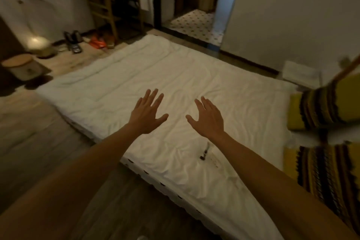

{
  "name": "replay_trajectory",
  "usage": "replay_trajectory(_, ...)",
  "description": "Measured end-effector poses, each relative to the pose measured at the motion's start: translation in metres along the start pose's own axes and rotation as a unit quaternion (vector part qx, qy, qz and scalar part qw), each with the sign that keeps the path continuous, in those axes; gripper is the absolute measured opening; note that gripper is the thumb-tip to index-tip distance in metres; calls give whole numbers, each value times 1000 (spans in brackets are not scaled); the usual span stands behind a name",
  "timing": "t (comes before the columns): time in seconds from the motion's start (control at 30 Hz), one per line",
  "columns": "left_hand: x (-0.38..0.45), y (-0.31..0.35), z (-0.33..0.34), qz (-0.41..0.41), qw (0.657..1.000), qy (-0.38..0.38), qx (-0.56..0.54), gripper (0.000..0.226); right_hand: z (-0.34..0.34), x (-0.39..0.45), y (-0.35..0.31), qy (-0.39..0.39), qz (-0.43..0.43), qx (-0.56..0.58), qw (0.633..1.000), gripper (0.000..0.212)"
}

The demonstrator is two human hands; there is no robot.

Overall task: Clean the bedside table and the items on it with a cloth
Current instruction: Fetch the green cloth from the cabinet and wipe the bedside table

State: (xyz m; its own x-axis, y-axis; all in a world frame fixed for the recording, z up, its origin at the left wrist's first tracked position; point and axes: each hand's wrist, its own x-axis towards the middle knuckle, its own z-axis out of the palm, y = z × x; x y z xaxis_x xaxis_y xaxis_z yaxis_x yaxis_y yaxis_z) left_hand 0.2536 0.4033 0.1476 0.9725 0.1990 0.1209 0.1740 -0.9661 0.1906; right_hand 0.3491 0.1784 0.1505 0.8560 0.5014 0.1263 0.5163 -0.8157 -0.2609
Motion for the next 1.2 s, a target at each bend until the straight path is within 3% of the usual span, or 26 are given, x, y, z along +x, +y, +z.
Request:
replay_trajectory(0.27, -22, -176, -48, -147, 988, 45, 29, 83, 41, 89, -168, -2, -169, -32, 985, 78)
replay_trajectory(0.7, -63, -356, -114, -294, 949, 95, 66, 85, 81, 178, -386, -17, -345, -50, 937, 75)
replay_trajectory(1.0, -14, -478, -166, -346, 924, 152, 63, 82, 106, 266, -505, -1, -434, -45, 900, 71)
replay_trajectory(1.2, 29, -569, -200, -322, 930, 145, 105, 82, 122, 357, -602, -6, -433, -6, 901, 72)
